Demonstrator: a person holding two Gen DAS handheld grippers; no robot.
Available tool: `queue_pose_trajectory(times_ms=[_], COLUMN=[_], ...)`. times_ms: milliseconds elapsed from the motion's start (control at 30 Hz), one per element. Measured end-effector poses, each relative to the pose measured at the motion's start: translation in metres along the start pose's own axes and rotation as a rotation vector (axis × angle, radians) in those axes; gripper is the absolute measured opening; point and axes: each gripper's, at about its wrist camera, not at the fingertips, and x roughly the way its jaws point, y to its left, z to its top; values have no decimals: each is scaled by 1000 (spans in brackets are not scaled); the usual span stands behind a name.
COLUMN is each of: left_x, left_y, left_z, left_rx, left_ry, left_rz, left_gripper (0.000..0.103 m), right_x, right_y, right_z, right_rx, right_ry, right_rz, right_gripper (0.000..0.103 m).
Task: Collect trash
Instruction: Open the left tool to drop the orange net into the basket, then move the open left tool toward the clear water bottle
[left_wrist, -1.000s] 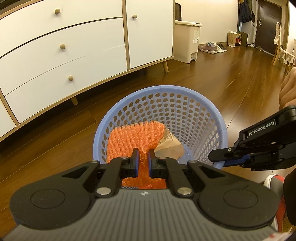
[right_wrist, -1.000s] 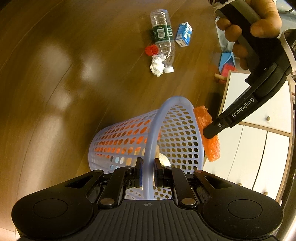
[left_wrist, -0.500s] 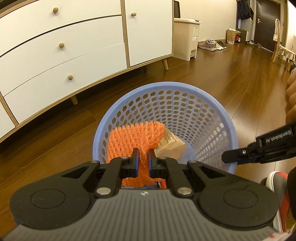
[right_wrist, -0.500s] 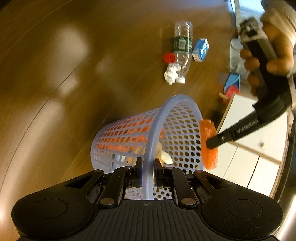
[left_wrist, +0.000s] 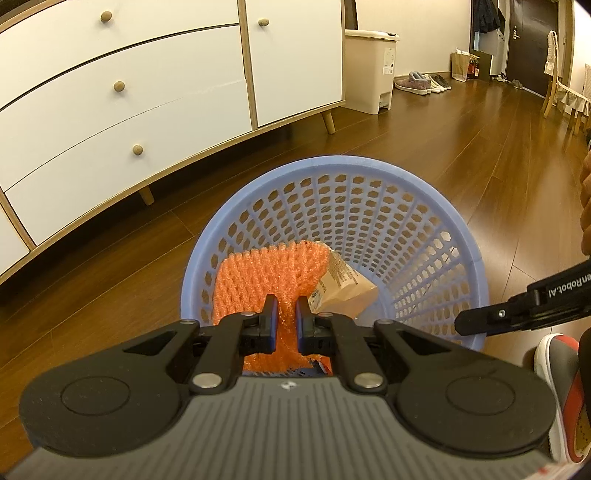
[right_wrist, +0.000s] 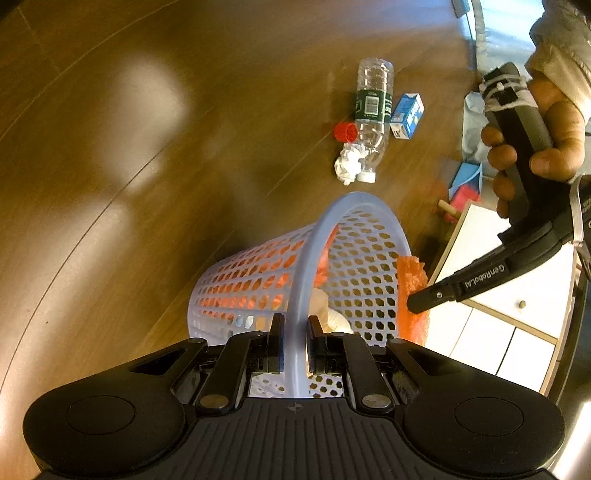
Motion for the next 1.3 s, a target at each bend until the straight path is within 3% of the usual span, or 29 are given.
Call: queue_pose_trajectory(times_ms=[233, 333, 400, 433, 767, 1033, 1300], left_x=[4, 5, 4, 4, -19, -56, -98], left_y=[-1, -3, -3, -3, 24, 86, 148], left_z=[1, 1, 1, 1, -18, -83, -187], left_rx=[3, 12, 7, 4, -56, -161, -280], left_ry=[0, -3, -9, -12, -4, 92, 258], left_rz=[-5, -4, -14, -10, 49, 232, 413], left_gripper=[7, 12, 42, 46, 46, 54, 57], right_x=[-3, -4, -4, -4, -2, 1, 11], right_y=[4, 3, 3, 2, -4, -10, -20], right_z=[0, 1, 0, 0, 2, 3, 0], right_rx=[-3, -3, 1, 2, 28, 90, 187], right_ry=[-3, -7, -7, -6, 6, 18, 61], right_rz=[2, 4, 6, 6, 17, 33, 56], right_gripper=[8, 8, 8, 8, 8, 8, 8])
